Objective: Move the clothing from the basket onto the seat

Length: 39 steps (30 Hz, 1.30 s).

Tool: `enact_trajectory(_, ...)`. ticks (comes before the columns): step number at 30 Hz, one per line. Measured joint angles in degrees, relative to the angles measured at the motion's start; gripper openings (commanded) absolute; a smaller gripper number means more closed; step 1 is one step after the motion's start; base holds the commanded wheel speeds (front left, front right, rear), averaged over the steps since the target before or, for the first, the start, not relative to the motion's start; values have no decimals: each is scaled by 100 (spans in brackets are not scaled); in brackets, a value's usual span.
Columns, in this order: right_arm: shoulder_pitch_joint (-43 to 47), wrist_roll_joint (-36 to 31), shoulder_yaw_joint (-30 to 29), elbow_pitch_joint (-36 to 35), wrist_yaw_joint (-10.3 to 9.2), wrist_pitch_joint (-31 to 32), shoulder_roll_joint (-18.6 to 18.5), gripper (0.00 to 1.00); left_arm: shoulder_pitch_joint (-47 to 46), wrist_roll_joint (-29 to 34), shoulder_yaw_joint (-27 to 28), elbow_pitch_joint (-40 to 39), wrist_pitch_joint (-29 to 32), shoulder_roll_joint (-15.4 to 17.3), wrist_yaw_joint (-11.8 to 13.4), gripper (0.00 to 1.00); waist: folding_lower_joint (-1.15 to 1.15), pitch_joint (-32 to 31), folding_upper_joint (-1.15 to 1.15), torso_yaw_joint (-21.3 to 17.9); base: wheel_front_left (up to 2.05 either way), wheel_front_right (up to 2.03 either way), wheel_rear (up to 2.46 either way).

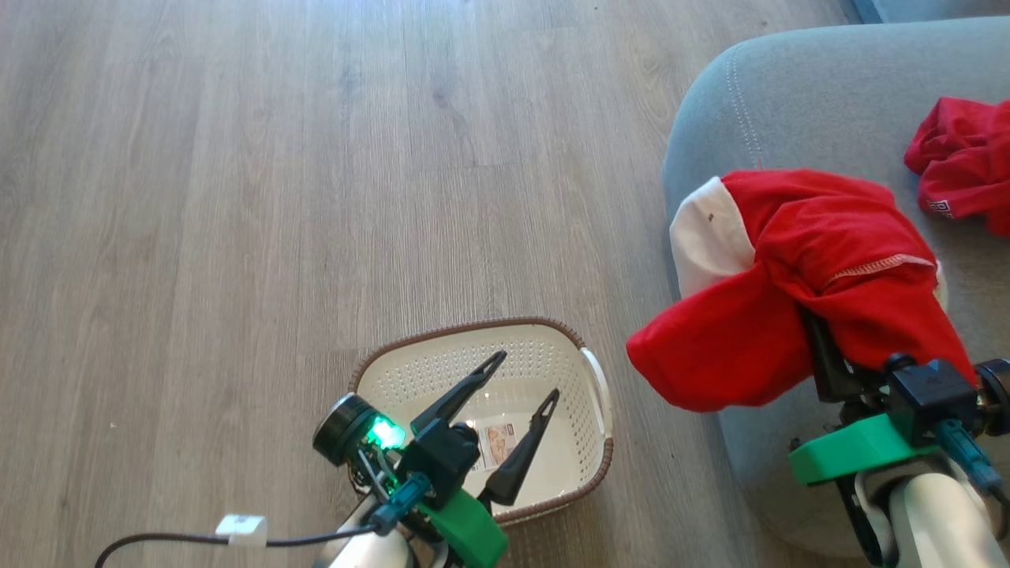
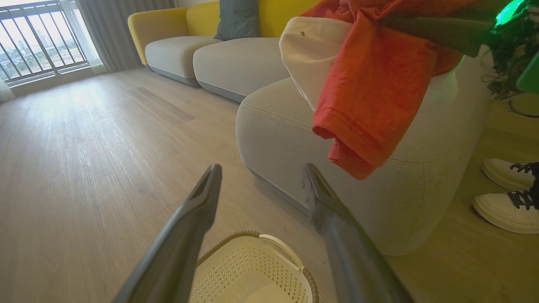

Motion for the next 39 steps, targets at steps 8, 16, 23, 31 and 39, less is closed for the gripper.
enact_trajectory(8, 13, 9, -99, 46, 0, 0, 111, 0, 1, 1, -4, 127, 0, 38, -41, 100, 0, -18, 0, -42, 0, 0, 0)
enact_trajectory(16, 14, 9, -99, 45, 0, 0, 123, 0, 0, 1, 10, 134, 0, 38, -41, 100, 0, 15, 0, -72, 0, 0, 0)
enact_trajectory(23, -2, 9, -118, 36, 0, 0, 122, 0, -6, 1, 92, 124, 0, 38, -8, 100, 0, 118, 0, -245, 0, 0, 0)
enact_trajectory(31, -44, 0, -154, -58, 0, 0, 123, 0, -35, 43, 88, 73, 0, 52, -20, 100, 0, 277, 0, -841, 0, 0, 0)
enact_trajectory(39, -70, 0, -263, -103, 0, 0, 155, 0, -193, 88, 46, 9, 0, 80, -43, 100, 0, 432, 0, -1600, 0, 0, 0)
